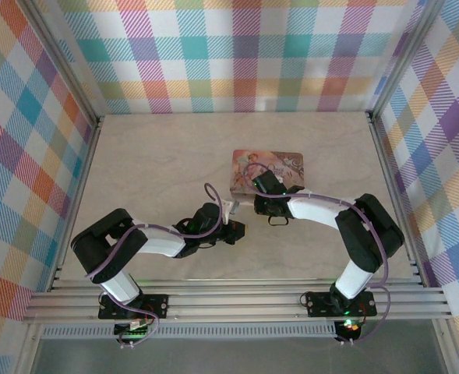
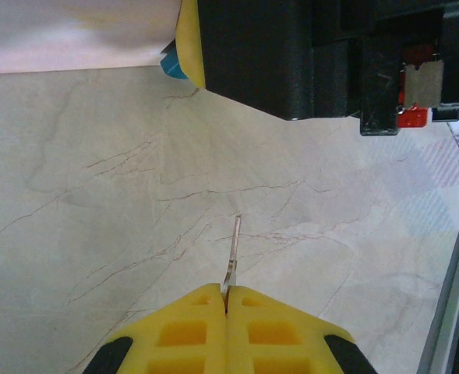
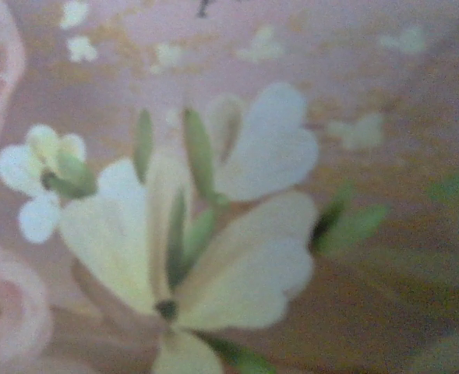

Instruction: Unlock the padlock with the key

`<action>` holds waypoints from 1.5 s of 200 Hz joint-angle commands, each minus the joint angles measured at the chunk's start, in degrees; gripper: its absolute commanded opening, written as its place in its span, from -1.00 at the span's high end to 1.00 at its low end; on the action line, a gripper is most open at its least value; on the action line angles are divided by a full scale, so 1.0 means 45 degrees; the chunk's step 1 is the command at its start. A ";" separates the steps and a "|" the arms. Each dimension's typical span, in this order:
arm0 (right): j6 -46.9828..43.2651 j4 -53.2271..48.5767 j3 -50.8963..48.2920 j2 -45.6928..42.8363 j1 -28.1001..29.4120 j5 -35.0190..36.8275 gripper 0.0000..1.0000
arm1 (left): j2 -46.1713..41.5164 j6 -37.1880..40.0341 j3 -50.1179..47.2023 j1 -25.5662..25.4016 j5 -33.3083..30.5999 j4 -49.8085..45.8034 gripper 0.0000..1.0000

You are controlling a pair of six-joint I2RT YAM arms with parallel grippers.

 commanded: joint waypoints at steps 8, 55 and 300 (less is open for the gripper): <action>-0.0437 0.0043 0.0453 0.0125 0.0056 0.0270 0.50 | -0.0433 0.0243 -0.0321 0.0175 0.0169 -0.0012 1.00; -0.1064 -0.0790 0.0818 -0.0290 -0.0025 -0.0883 0.64 | -0.0747 0.0345 -0.0506 0.0179 0.0120 -0.0091 1.00; -0.1412 -0.7403 0.5757 -0.0173 -0.2164 -0.9766 1.00 | -0.2987 0.1235 0.0176 0.0919 0.0930 -0.0485 1.00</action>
